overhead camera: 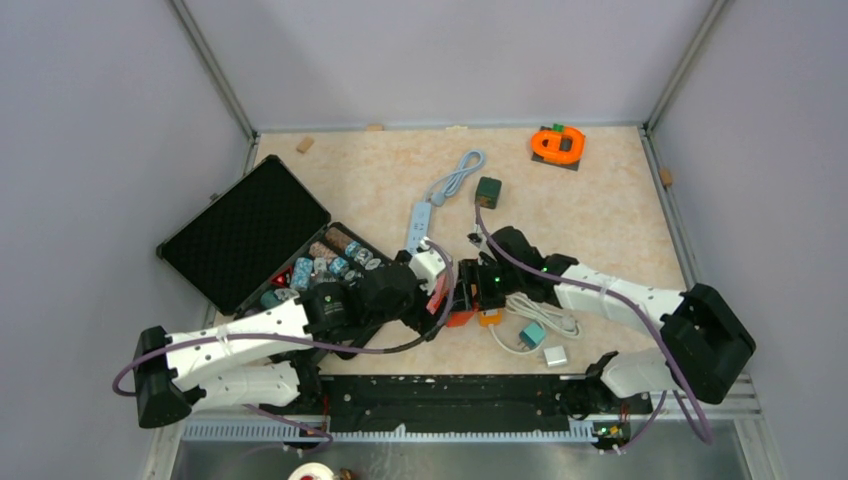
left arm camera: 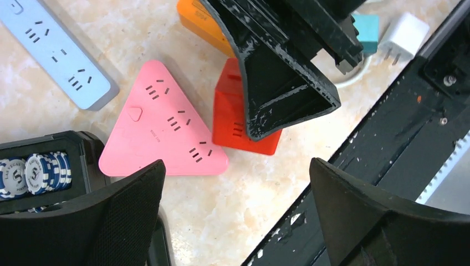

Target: Insert the plug

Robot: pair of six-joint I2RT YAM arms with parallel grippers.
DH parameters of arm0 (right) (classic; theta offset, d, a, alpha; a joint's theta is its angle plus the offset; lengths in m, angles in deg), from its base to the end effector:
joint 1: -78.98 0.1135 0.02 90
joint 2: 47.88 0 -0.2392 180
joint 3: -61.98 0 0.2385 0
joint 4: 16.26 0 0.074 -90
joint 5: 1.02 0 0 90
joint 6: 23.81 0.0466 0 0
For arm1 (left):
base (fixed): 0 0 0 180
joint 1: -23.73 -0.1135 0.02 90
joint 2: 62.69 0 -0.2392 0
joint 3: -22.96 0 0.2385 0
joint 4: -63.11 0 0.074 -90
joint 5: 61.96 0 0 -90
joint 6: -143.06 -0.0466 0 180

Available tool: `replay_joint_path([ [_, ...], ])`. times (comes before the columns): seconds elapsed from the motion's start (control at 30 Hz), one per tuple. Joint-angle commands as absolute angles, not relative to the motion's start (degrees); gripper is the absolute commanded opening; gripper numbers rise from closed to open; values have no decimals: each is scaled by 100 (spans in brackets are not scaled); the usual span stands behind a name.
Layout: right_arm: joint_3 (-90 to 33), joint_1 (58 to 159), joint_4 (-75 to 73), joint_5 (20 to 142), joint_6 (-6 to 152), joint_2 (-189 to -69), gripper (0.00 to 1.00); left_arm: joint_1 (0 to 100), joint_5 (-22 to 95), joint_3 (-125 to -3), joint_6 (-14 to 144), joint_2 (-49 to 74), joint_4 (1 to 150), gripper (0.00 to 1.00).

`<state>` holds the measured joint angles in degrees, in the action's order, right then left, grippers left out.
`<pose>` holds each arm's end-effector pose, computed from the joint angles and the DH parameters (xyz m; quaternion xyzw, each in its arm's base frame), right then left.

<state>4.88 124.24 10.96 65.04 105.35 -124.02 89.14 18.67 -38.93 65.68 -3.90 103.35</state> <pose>0.1757 0.2042 0.1837 -0.1255 0.9025 0.3874 0.1406 0.1025 -0.2058 0.2585 0.3642 0.8156 -0.2224 0.3907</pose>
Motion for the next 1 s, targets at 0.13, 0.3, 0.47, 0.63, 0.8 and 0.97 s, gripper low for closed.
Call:
replay_joint_path([
  [0.13, 363, 12444, 1519, 7646, 9982, -12821, 0, 8221, 1818, -3733, 8027, -594, 9802, 99],
  [0.3, 345, 12462, 1562, 8134, 9909, -12937, 0, 6841, 3231, -3010, 9011, -763, 9466, 99],
  [0.47, 170, 12465, 2136, 9034, 9825, -12979, 0, 6119, 3826, -2248, 9588, -1018, 9081, 99],
  [0.63, 79, 12463, 2534, 9651, 9836, -12916, 5, 5723, 4433, -1635, 10037, -1127, 8317, 99],
  [0.8, -23, 12466, 2688, 9706, 9838, -12720, 39, 5596, 4793, -1286, 10361, -964, 7504, 98],
  [0.97, -170, 12473, 2756, 9553, 9828, -12296, 76, 5576, 4713, -1158, 10534, -741, 7095, 95],
])
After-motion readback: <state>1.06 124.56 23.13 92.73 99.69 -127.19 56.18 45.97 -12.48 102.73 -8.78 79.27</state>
